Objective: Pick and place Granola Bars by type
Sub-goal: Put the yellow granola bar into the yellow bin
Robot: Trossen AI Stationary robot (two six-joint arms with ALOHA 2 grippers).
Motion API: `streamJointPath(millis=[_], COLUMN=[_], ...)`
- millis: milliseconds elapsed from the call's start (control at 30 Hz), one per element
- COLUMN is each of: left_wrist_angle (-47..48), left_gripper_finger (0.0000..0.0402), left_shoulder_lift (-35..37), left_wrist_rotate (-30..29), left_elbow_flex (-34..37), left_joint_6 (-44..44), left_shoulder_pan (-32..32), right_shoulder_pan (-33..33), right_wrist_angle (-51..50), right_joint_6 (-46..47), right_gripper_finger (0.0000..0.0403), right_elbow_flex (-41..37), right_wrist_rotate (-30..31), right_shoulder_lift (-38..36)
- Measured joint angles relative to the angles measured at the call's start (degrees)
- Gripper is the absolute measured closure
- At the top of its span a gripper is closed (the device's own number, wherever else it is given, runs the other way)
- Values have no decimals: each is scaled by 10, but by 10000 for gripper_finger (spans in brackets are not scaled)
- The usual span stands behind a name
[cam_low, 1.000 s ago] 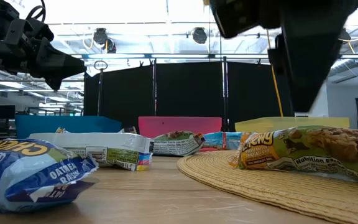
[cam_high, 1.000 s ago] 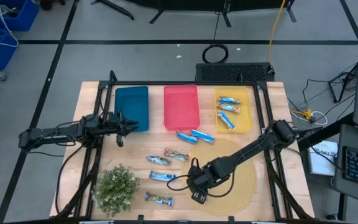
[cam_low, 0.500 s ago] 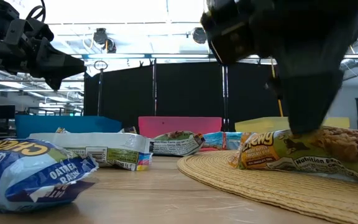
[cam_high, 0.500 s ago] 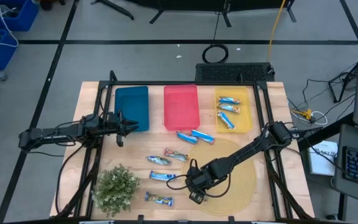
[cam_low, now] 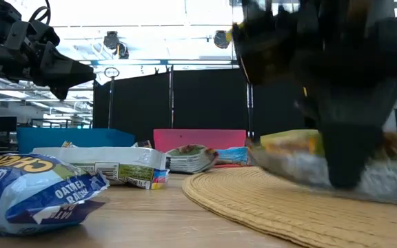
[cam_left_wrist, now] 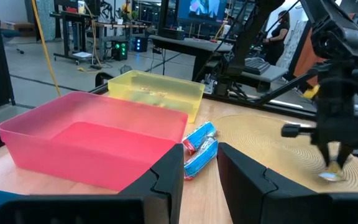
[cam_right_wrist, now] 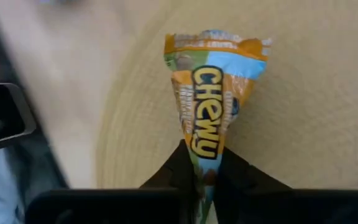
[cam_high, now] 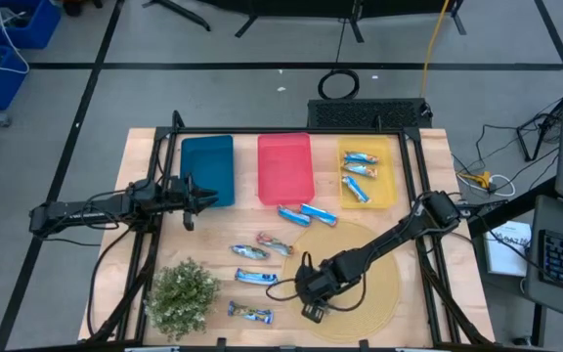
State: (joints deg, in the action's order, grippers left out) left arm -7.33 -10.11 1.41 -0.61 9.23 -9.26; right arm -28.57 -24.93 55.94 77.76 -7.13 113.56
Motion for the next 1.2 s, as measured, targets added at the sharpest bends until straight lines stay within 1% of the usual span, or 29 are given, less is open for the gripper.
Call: streamJointPath(millis=[100, 233, 333, 400, 500, 600, 700, 767, 833, 900, 967, 1100, 1200], left_wrist_angle=[0, 0, 0, 0, 0, 0, 0, 0, 0, 0, 0, 0, 0], left_gripper_finger=[298, 298, 298, 298, 298, 298, 298, 298, 298, 298, 298, 298, 298], left_shoulder_lift=[0, 0, 0, 0, 0, 0, 0, 0, 0, 0, 0, 0, 0], left_wrist_rotate=[0, 0, 0, 0, 0, 0, 0, 0, 0, 0, 0, 0, 0], left_elbow_flex=[0, 0, 0, 0, 0, 0, 0, 0, 0, 0, 0, 0, 0], left_joint_6=[0, 0, 0, 0, 0, 0, 0, 0, 0, 0, 0, 0, 0], left_shoulder_pan=[0, 0, 0, 0, 0, 0, 0, 0, 0, 0, 0, 0, 0], right_shoulder_pan=[-3, -8, -9, -9, -2, 18, 58, 99, 151, 208, 268, 386, 471], right_wrist_angle=[18, 12, 5, -18, -92, -200, -316, -386, -419, -426, -414, -349, -263], right_joint_6=[-25, -74, -115, -145, -179, -186, -167, -152, -153, -169, -189, -238, -281], right_gripper_finger=[383, 384, 384, 385, 385, 386, 386, 386, 386, 386, 386, 387, 387], right_elbow_flex=[0, 0, 0, 1, 1, 1, 1, 1, -8, -36, -81, -207, -298], right_wrist_rotate=[44, 110, 168, 214, 290, 374, 453, 477, 478, 471, 443, 376, 298], right_shoulder_lift=[-26, -75, -139, -185, -257, -326, -382, -413, -441, -469, -498, -553, -587])
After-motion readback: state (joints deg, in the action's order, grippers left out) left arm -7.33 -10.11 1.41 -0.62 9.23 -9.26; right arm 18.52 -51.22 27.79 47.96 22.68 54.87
